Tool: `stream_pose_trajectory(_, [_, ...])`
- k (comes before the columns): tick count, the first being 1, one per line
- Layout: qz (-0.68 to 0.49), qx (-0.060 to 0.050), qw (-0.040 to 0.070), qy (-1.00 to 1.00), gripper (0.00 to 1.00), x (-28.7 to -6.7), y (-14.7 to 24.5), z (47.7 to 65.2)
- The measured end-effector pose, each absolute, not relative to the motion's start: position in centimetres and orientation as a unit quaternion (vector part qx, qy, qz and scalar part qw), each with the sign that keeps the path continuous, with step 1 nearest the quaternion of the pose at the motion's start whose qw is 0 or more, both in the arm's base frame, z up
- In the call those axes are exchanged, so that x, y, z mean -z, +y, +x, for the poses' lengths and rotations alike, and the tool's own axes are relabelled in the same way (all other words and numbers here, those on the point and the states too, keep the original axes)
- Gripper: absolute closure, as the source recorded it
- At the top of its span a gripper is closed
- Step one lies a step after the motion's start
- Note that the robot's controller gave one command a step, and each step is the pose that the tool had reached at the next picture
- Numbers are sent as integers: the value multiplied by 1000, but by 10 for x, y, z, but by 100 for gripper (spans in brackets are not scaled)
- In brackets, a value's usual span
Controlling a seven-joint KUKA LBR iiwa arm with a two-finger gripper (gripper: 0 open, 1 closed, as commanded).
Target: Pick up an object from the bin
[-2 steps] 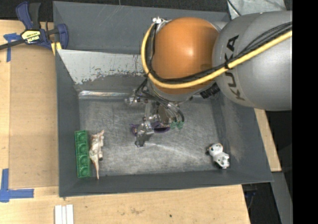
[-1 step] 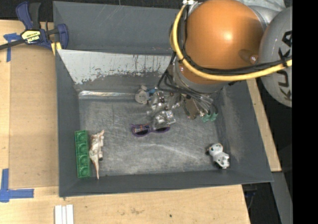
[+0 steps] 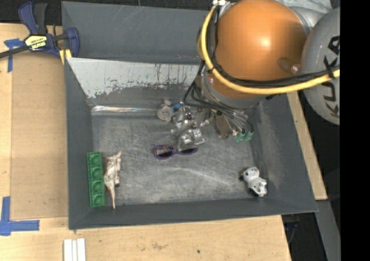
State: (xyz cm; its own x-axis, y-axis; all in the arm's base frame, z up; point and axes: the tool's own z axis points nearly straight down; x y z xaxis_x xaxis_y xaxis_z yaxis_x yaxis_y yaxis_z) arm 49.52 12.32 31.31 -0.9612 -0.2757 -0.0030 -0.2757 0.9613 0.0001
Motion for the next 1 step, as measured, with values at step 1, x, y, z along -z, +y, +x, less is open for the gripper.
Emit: stream_pose_trajectory(1, [-241,0,3,971,0,-212,153,496])
